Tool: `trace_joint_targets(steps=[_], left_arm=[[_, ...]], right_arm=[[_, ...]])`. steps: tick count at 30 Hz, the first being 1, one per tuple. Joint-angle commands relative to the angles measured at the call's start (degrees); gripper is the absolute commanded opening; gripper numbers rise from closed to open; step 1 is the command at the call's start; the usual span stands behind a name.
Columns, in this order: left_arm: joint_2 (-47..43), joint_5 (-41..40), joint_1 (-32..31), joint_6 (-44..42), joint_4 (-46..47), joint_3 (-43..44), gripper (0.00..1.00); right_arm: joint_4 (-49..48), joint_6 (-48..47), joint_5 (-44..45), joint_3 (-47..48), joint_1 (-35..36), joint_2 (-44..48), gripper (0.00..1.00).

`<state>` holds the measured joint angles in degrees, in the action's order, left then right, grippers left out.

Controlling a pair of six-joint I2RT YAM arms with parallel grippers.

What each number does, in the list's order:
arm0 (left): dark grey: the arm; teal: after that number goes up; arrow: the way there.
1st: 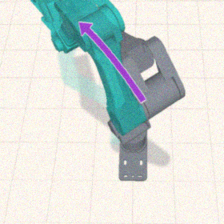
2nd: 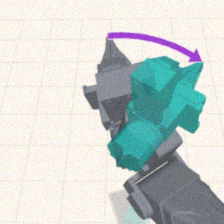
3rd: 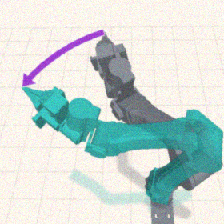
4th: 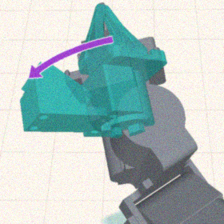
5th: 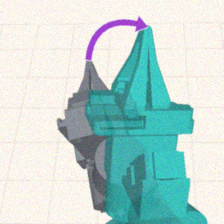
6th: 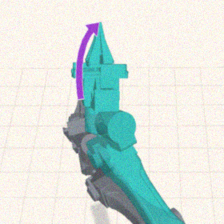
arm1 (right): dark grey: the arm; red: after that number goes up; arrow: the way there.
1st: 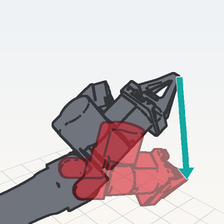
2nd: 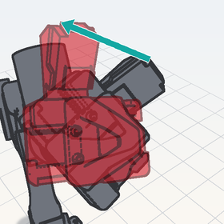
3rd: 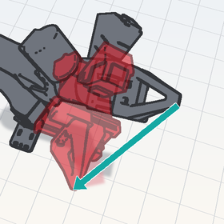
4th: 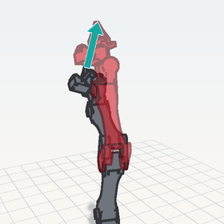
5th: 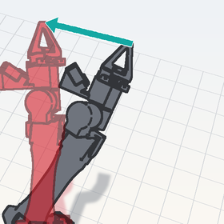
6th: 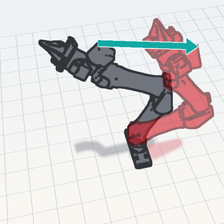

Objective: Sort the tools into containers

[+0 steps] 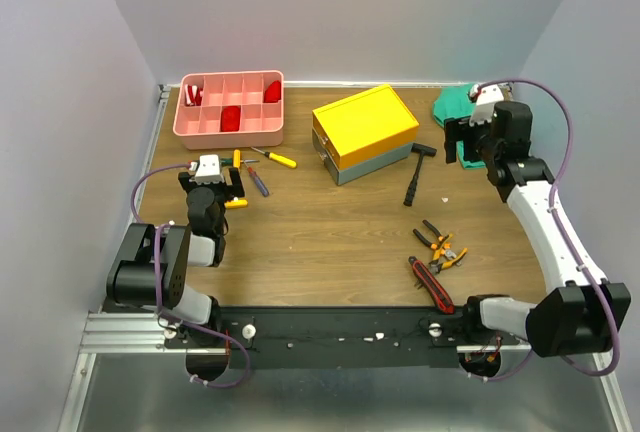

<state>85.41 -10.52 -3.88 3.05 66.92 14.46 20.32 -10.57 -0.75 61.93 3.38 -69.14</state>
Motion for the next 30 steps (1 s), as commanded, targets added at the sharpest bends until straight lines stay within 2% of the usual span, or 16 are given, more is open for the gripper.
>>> trace_joint_targets(steps=[1, 6, 7, 10, 14, 17, 21, 22, 23, 25, 26, 30], left_arm=[[-1.03, 0.68, -0.25, -0.50, 0.50, 0.66, 0.99], [-1.03, 0.68, -0.25, -0.50, 0.50, 0.75, 0.99], [-0.94, 0.68, -0.25, -0.50, 0.50, 0.66, 0.99], [-1.03, 0.68, -0.25, -0.85, 0.58, 0.66, 0.99], [-0.42, -5.90, -3.49, -2.70, 5.94, -1.36, 0.99], [-0.33, -7.49, -3.68, -2.18, 4.29, -0.84, 0.99], [-2.60, -11.08, -4.55, -2.08, 2.43, -0.39, 0.99], [-4.35, -10.66, -4.73, -2.52, -4.01, 0.65, 0.99], [-9.77, -7.96, -4.65, -2.35, -11.12, 2.92, 0.99], [-13.85, -2.77, -4.56, -2.70, -25.09, 10.02, 0.99], [-16.13, 3.52, -4.56, -2.09, -27.95, 12.15, 0.99], [-15.37, 14.80, -5.35, 2.65, -42.09, 24.88, 0.99]], right_arm=[[3.85, -1.64, -2.67, 5.30, 0.05, -3.36, 1.00], [2.97, -6.29, -11.00, 8.37, 0.05, -6.00, 1.00], [3.24, -7.44, -16.77, 10.03, 0.05, -6.61, 1.00], [1.40, -5.26, -23.74, 11.98, 0.75, -8.54, 1.00], [-1.23, -0.25, -25.43, 15.50, 4.09, -13.54, 0.99], [-4.57, 0.90, -25.18, 15.41, 7.69, -16.01, 0.97], [-6.25, 3.17, -26.23, 20.41, 11.91, -22.06, 0.89], [-6.34, 4.23, -24.92, 22.95, 12.26, -23.30, 0.88], [-6.86, 5.28, -23.87, 24.28, 12.53, -24.71, 0.88], [-7.83, 7.92, -21.06, 26.47, 12.71, -27.88, 0.84], [-8.27, 8.28, -20.35, 27.10, 12.79, -28.84, 0.83], [-8.89, 7.32, -17.18, 29.29, 12.88, -33.24, 0.80]])
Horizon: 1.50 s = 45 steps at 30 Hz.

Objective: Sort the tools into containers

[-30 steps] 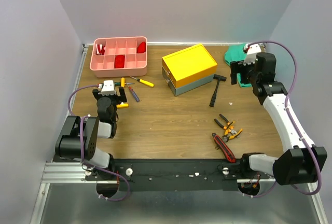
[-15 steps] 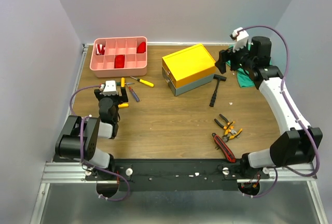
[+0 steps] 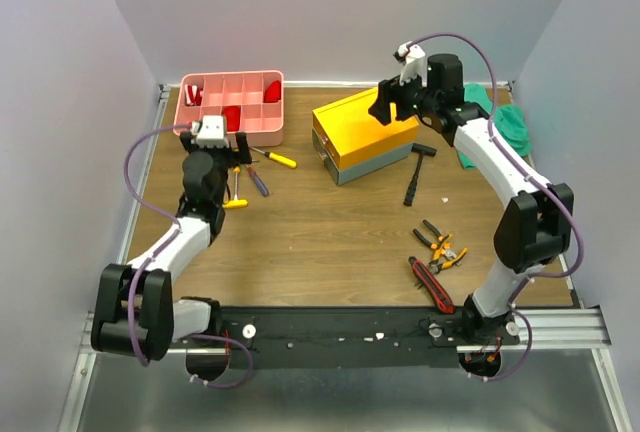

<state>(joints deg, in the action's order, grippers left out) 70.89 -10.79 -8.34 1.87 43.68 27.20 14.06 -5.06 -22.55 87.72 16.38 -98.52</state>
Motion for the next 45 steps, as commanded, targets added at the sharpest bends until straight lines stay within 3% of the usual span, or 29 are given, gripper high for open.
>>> trace_joint_targets(steps=[1, 3, 4, 5, 7, 10, 12, 16, 22, 30, 45], left_arm=[[0.37, 16.75, -0.80, 7.41, -30.21, 20.70, 0.99], [7.04, 26.01, -0.45, 7.80, -43.01, 31.72, 0.99], [10.02, 28.43, -0.45, 8.84, -52.46, 41.34, 0.99], [15.88, 30.19, -0.45, 11.03, -56.21, 45.70, 0.99], [21.10, 33.45, -0.54, 14.99, -62.02, 54.92, 0.99], [28.06, 34.25, -1.50, 22.20, -61.54, 59.71, 0.99], [30.35, 33.12, -4.12, 22.92, -60.12, 60.33, 0.97], [33.17, 28.81, -7.91, 24.49, -61.96, 62.63, 0.94], [33.78, 25.12, -10.12, 30.03, -61.44, 57.80, 0.88], [35.98, 21.42, -12.05, 31.62, -60.21, 58.23, 0.82], [41.43, 19.93, -15.83, 30.47, -59.24, 61.74, 0.85]], right_arm=[[-2.38, 0.85, 6.18, 4.03, -0.12, -5.44, 0.80], [-1.67, 0.32, 8.47, 5.09, -0.03, -7.21, 0.83], [-1.59, -0.56, 9.35, 5.18, -0.12, -7.82, 0.83], [-1.50, -1.52, 9.62, 5.18, -0.03, -8.96, 0.82], [-1.32, -2.58, 11.46, 5.09, -0.03, -9.84, 0.77], [-1.67, -3.72, 13.49, 3.69, -0.12, -10.29, 0.68], [-1.59, -4.52, 13.84, 2.72, -0.12, -9.94, 0.60], [-0.71, -5.83, 16.47, -0.96, -0.47, -8.71, 0.56], [1.22, -6.81, 18.59, -6.85, -3.37, -5.20, 0.56], [2.02, -9.36, 18.77, -14.77, -5.57, 0.16, 0.57], [0.17, -8.83, 16.22, -17.85, -5.57, 1.66, 0.67]])
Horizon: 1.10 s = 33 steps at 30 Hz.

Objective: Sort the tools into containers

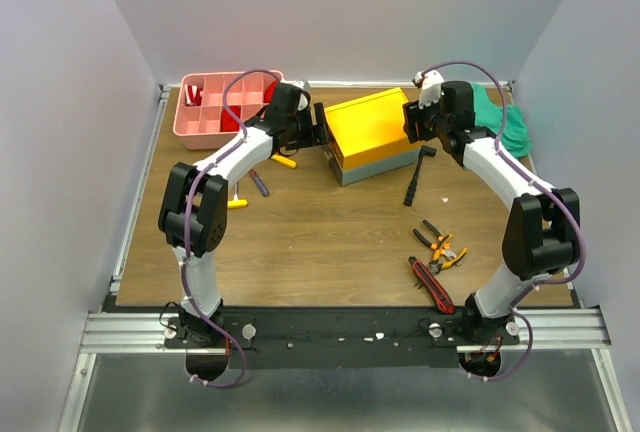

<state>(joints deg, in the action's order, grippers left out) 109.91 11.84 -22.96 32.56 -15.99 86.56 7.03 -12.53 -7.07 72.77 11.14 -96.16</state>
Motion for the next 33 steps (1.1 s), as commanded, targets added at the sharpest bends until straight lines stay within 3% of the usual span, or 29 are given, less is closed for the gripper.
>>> trace_joint_targets(steps=[1, 7, 20, 29, 31, 33], left_arm=[[2.76, -3.65, -1.38, -0.13, 0.00, 2.90, 0.84], [1.98, -12.96, -1.39, 0.41, -6.33, 3.52, 0.83], [-10.66, -17.11, 5.11, -7.67, -10.73, -9.13, 0.85], [-19.71, -6.04, 6.78, -23.66, -11.16, -9.75, 0.98], [-23.14, -1.05, 11.06, -30.60, -11.26, -10.97, 0.99], [-28.07, 9.22, 14.59, -36.90, -12.13, -13.78, 0.99]], right_arm=[[7.21, -1.44, 0.74, -3.07, -0.33, -0.61, 0.67], [6.86, -1.53, 2.32, -4.30, -0.41, -0.43, 0.70], [5.45, -1.70, 4.79, -6.06, -0.50, -0.52, 0.72], [5.19, -1.79, 4.26, -6.85, -0.50, -0.34, 0.76], [4.84, -1.88, 4.17, -6.94, -0.50, -0.08, 0.78], [4.66, -1.97, 3.91, -7.03, -0.59, 0.09, 0.79]])
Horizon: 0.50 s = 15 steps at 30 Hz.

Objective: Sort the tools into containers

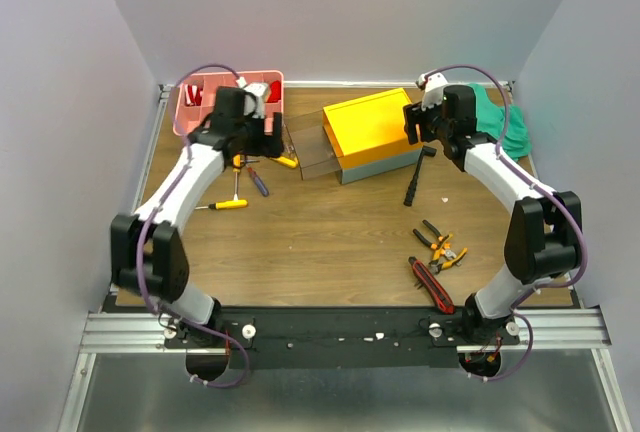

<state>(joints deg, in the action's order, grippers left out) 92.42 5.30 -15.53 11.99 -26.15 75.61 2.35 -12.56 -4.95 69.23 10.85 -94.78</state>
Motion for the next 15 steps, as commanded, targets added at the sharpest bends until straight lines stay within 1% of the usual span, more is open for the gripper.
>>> trace_joint_targets(steps=[1, 2, 3, 4, 5, 8, 10, 12, 13, 15], left_arm=[[-11.64, 19.19, 8.92, -26.13, -3.71, -3.45, 0.99], [-12.78, 24.70, 10.94, -33.53, -10.43, -3.11, 0.99], [-13.14, 25.98, 11.65, -40.22, -14.33, -3.10, 0.99], [-13.32, 26.77, 12.18, -54.56, -17.93, -3.28, 0.99], [-12.97, 27.21, 13.06, -61.31, -25.02, -3.98, 0.99], [-10.17, 26.26, 13.60, -79.43, -35.07, -5.03, 0.98], [-7.80, 24.59, 13.68, -82.99, -37.56, -4.69, 0.91], [-4.02, 24.06, 13.77, -83.62, -38.18, -3.72, 0.84], [-2.87, 23.79, 13.86, -83.71, -38.10, -3.37, 0.77], [-0.15, 23.09, 13.86, -82.14, -35.47, -2.84, 0.74]], right_arm=[[9.17, -2.12, 1.70, -3.66, -0.22, -1.28, 0.80], [9.16, -2.47, 1.52, -3.67, -0.22, -1.11, 0.80], [9.16, -2.47, 1.26, -3.75, -0.22, -1.11, 0.80], [9.25, -2.73, 1.00, -3.67, -0.22, -0.93, 0.81], [9.34, -3.26, 0.39, -3.67, -0.22, -0.58, 0.82], [8.99, -3.18, 0.29, -3.58, -0.30, 0.56, 0.87], [8.90, -3.00, 0.12, -3.58, -0.30, 1.00, 0.90], [9.34, -3.61, -1.46, -3.67, -0.30, 1.35, 0.91], [9.51, -3.62, -1.81, -3.84, -0.31, 1.44, 0.91], [9.43, -3.97, -2.43, -4.37, -0.30, 1.97, 0.91]])
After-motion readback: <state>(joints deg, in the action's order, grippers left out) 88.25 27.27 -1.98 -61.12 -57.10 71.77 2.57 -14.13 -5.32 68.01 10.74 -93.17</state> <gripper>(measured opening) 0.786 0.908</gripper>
